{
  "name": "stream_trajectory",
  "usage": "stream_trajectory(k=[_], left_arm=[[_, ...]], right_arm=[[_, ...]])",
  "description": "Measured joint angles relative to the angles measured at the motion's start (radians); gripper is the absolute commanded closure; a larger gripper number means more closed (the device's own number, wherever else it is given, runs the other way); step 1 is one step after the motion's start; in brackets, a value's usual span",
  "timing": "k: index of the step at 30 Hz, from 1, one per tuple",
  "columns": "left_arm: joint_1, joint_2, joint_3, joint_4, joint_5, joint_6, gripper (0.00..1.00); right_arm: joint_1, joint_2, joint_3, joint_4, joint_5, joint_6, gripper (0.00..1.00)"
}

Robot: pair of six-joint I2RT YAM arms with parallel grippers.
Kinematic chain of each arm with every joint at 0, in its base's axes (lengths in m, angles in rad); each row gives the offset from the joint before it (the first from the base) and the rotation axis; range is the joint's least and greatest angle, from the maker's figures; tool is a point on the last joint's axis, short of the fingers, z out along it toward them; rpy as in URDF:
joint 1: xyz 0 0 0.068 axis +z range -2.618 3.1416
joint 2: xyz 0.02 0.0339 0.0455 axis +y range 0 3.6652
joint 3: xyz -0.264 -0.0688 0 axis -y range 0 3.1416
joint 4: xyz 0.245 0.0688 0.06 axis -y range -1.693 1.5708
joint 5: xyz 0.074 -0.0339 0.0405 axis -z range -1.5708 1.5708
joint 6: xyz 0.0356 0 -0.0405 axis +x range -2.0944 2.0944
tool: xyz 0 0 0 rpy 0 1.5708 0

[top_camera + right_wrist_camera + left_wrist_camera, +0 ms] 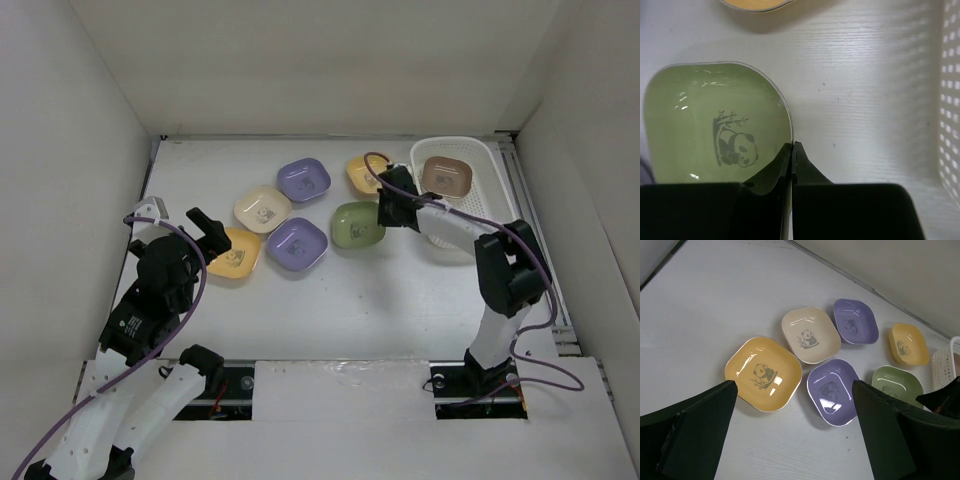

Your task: Place the plates into the plastic bin on the countertop

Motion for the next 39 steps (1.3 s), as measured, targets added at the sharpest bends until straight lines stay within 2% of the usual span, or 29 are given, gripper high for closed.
stream_trajectory(k=[7,15,22,31,32,33,36,38,39], left_arm=[[0.0,0.0,0.0,0.0,0.0,0.0,0.0],[0.0,0.0,0.0,0.0,0.001,0.0,0.0],[0.0,0.0,0.0,0.001,0.007,0.005,0.0],[0.0,0.004,0.0,0.006,0.008,0.006,0.0],[0.0,0.004,0.0,0.006,0.008,0.007,0.0],[0.0,0.004,0.0,0.006,0.008,0.006,0.0],[0.0,0.004,0.0,0.006,0.008,0.007,0.0],[0.0,0.004,0.0,0.006,0.008,0.007,0.0],[0.0,0.005,0.0,0.006,0.008,0.007,0.0]], right_arm=[[-0.079,-0.134,0.118,-0.128,0.002,-0.052,1.0],[-0.402,-0.149,0.296,-0.148,-0.057,-0.094,1.0],[-0.615,0.024,0.452,-0.165,-0.144,-0.151,1.0],[-0.637,0.251,0.586,-0.222,-0.215,-0.195,1.0],[-0.637,0.262,0.593,-0.225,-0.222,-0.198,0.94],[-0.636,0.271,0.6,-0.229,-0.226,-0.201,0.79],[-0.632,0.275,0.616,-0.245,-0.23,-0.204,0.17],[-0.629,0.267,0.624,-0.244,-0.229,-0.209,0.0],[-0.624,0.255,0.624,-0.245,-0.226,-0.209,0.0]])
